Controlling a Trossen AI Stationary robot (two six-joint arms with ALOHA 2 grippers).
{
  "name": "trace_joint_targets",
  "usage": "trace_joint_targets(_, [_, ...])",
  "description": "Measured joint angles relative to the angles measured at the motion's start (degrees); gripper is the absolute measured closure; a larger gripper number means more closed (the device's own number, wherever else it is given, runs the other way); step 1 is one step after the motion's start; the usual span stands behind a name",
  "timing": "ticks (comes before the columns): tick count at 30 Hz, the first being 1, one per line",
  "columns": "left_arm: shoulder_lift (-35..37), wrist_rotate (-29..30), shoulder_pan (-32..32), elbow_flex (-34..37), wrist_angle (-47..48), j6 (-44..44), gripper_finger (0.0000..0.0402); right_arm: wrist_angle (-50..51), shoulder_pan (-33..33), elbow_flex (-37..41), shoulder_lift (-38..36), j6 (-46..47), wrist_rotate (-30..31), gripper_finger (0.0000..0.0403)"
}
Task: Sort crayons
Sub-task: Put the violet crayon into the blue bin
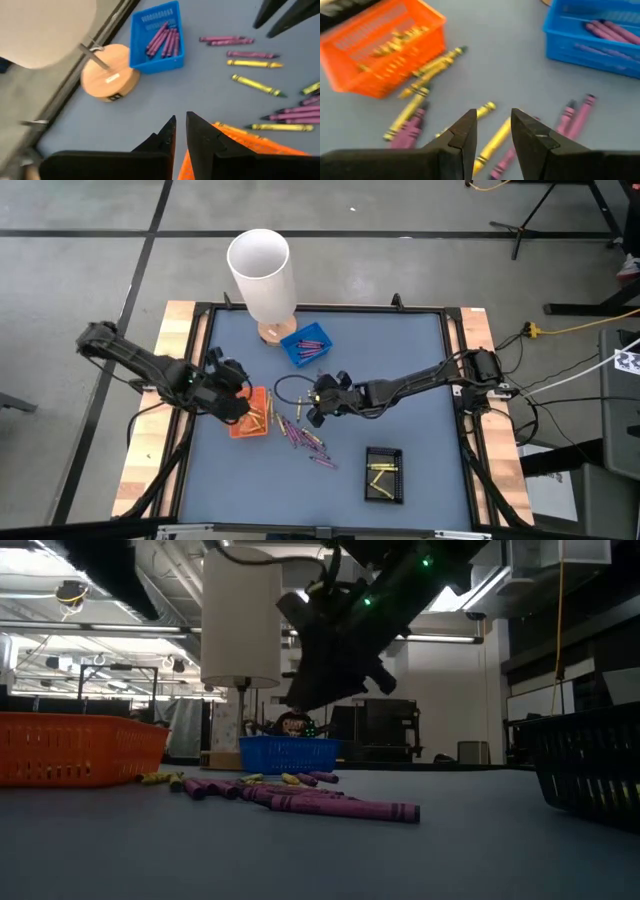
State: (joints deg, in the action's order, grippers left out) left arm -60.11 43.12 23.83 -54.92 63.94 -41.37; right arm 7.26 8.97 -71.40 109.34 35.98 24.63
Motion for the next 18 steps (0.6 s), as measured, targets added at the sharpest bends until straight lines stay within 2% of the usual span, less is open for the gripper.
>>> trace_joint_targets(5, [7.81, -0.47, 0.01, 11.55, -12.7, -0.01, 0.0382, 3.96, -0.07, 0.0, -0.01, 1.6, 1.47, 0.0286])
trace_joint_targets(9, [10.88, -0.81, -0.01, 18.22, -19.22, -0.09, 0.0381, 4.13, -0.07, -0.02, 0.53, 2.07, 1.46, 0.0286])
trace_joint_targets(13, [11.55, -1.07, -0.01, 22.08, -24.14, -0.1, 0.038, 3.46, -0.07, -0.02, 2.66, 3.22, 1.31, 0.0286])
trace_joint_targets(18, [11.64, -1.1, -0.01, 23.69, -27.09, -0.02, 0.038, 1.58, -0.05, 0.02, 5.9, 3.27, 0.77, 0.0286])
